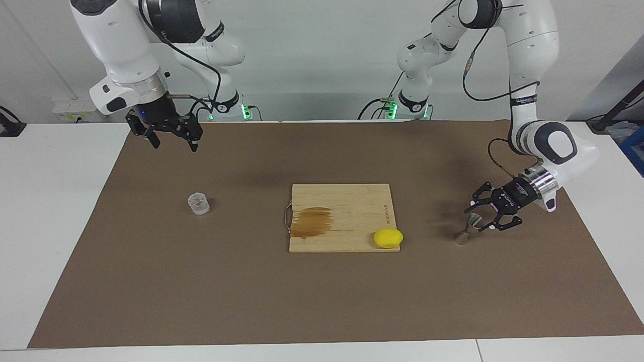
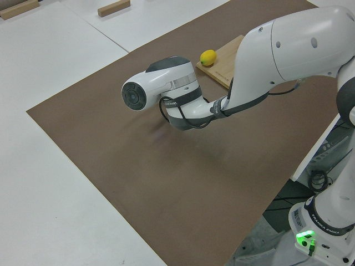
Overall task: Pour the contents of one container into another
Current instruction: 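Close the left gripper on the small metal cup, then lift the metal cup with the left gripper and carry it over the board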
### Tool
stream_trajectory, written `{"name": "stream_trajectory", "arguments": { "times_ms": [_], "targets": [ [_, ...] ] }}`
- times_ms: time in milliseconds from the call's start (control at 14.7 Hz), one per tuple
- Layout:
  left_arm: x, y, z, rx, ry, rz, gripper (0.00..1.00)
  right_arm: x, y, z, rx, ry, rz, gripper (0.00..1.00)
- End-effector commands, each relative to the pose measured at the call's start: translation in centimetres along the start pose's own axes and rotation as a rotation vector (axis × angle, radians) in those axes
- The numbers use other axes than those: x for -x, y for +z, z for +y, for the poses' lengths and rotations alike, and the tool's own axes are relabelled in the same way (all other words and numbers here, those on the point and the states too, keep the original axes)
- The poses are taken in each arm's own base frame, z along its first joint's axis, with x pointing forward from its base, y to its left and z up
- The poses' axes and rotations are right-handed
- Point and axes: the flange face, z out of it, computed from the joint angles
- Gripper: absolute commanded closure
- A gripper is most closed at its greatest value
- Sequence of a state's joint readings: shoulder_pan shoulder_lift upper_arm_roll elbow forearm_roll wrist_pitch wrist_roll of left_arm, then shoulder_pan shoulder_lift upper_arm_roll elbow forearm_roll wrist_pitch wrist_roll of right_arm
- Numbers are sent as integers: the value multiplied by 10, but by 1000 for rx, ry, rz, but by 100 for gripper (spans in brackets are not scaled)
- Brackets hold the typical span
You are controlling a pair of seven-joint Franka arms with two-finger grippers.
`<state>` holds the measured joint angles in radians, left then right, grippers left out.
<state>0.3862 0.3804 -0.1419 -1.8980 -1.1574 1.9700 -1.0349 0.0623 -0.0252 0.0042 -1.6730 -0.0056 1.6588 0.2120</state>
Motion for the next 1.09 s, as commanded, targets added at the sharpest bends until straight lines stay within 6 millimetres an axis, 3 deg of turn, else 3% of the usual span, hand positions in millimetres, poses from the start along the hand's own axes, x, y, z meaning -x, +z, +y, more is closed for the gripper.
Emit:
{"name": "stream_trajectory", "arguments": {
  "times_ms": [0,271,475,678,882,1018],
  "targets": [
    [3,-1,-10,16,6,-5,100,3,-2,-1,-17,23,-4,0],
    [20,0,-9,-30,34,-38,100,4,-2,0,-15,25,-13,0],
    [44,-5,-3,-75,93,-41,100,4,-1,1,-14,37,-18,0],
    [93,-3,-13,-115,158,-25,100,2,0,4,-18,45,-8,0],
    [161,16,-42,-160,228,33,100,2,-1,5,-17,45,-9,0],
    [194,36,-62,-189,255,41,100,2,-2,5,-18,45,-8,0]
  ]
}}
